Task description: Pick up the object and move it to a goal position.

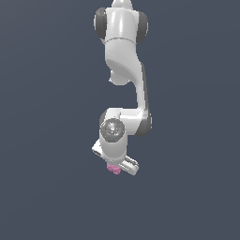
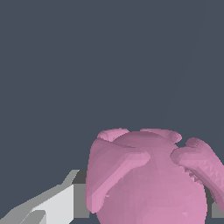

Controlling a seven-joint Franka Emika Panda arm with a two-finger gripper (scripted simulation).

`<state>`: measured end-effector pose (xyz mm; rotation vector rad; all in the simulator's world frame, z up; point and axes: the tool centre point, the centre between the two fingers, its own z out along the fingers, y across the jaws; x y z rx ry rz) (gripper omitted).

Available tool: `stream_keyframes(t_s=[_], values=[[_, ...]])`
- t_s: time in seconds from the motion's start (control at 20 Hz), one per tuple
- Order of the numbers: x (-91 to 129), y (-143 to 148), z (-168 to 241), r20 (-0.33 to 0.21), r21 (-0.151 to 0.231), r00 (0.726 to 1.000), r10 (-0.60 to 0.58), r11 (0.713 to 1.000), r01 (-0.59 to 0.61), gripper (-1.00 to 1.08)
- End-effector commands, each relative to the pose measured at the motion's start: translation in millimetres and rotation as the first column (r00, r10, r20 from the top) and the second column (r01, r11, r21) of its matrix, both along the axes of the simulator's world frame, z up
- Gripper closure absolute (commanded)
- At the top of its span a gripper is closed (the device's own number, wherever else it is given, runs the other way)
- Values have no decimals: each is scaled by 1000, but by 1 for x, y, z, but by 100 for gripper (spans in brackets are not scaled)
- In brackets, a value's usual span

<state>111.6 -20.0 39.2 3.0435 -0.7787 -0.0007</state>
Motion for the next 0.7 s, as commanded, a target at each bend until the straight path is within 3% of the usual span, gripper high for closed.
stream_keyframes(t_s=[0.0, 0.65], values=[[0, 0, 0, 0, 0, 1000, 0, 1000, 0, 108], [-24, 9, 13, 0, 0, 1000, 0, 1000, 0, 108]])
